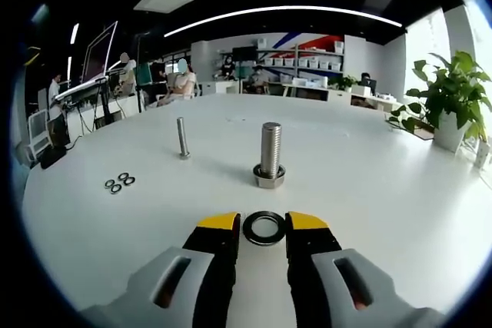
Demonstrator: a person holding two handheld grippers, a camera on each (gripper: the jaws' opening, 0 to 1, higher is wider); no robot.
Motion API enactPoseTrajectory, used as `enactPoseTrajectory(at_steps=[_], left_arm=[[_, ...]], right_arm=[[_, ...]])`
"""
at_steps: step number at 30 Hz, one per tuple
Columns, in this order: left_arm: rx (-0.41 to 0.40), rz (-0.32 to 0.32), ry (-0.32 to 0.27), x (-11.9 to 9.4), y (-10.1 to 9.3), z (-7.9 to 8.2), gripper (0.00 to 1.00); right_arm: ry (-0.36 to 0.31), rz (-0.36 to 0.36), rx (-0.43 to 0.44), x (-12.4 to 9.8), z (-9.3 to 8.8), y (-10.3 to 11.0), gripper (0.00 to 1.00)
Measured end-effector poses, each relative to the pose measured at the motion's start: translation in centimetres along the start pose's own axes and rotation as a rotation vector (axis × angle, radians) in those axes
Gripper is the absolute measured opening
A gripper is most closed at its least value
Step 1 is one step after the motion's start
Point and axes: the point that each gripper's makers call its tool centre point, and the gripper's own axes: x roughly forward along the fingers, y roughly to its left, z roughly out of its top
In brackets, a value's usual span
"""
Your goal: Place the washer onto the threaded stud by aligning its center hole with the stud, sliding it down to the base, and recovering from edge contact or off-axis alignment until the washer reaches the visible bottom stop.
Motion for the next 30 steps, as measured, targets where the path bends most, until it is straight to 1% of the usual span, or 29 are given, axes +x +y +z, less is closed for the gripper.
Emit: enactPoseTrajectory(at_steps=[8, 10, 11, 23, 28, 30], left_arm=[[0.000, -0.003, -0.001, -0.07, -0.07, -0.02, 0.40], [0.001, -0.002, -0.001, -0.08, -0.05, -0.01, 0.40], [0.000, -0.002, -0.003, -0.08, -0.04, 0.04, 0.40], [0.001, -0.003, -0.001, -0.09, -0.07, -0.04, 0.40], [-0.004, -0.003, -0.005, -0.04, 0.00, 0.06, 0.40], [-0.001, -0.002, -0.004, -0.06, -0.05, 0.05, 0.40]], right_arm=[[0.013, -0.005, 0.003, 0.17, -0.45, -0.20, 0.28], [0.028, 0.004, 0.014, 0.14, -0.99, -0.08, 0.29], [0.019, -0.002, 0.005, 0.18, -0.86, -0.34, 0.29], [0.007, 0.002, 0.026, 0.68, -0.97, -0.63, 0.31], [0.000, 0.004, 0.027, 0.79, -0.94, -0.59, 0.30], [-0.002, 0.011, 0.025, 0.80, -0.88, -0.47, 0.28]])
